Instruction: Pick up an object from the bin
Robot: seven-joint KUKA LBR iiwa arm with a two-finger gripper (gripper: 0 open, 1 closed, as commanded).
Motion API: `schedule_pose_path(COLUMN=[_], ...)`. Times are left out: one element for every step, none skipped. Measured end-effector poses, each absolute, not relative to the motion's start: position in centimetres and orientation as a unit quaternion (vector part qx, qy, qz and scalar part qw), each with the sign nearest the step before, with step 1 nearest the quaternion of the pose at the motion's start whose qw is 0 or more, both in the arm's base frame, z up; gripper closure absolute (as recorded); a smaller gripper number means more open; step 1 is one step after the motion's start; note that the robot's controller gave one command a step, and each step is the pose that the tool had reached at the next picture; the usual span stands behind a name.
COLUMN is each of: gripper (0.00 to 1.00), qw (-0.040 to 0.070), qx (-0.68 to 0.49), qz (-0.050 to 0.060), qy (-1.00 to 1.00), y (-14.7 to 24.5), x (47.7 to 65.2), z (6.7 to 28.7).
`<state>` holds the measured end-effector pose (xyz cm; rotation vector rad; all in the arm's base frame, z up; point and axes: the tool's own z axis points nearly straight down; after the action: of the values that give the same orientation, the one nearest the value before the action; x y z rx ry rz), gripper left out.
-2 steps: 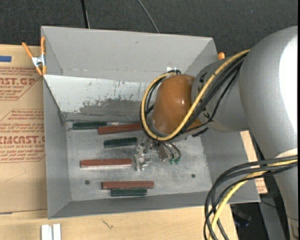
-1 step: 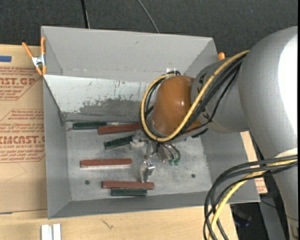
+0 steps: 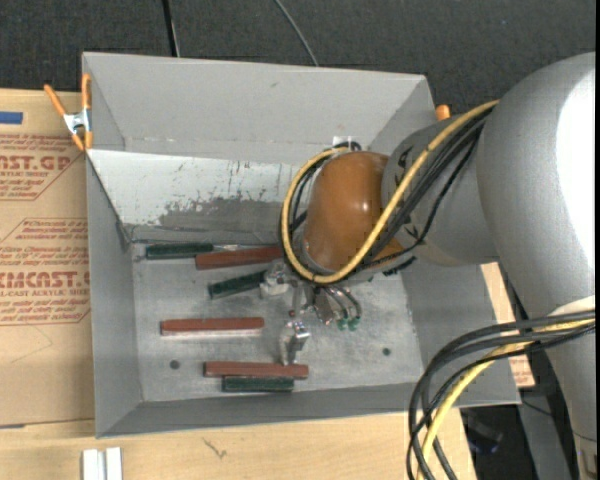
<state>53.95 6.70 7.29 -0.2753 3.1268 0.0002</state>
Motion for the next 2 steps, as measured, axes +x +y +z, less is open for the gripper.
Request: schedule_pose_path(gripper=[1.00,1.00], qw=[0.007,0.007], qx=[-0.088,-0.088], qz=[0.001,0.001], qy=[0.996,0.996], y=[12.87,12.87], x=[57.07,57.07], z=[7.62,7.62])
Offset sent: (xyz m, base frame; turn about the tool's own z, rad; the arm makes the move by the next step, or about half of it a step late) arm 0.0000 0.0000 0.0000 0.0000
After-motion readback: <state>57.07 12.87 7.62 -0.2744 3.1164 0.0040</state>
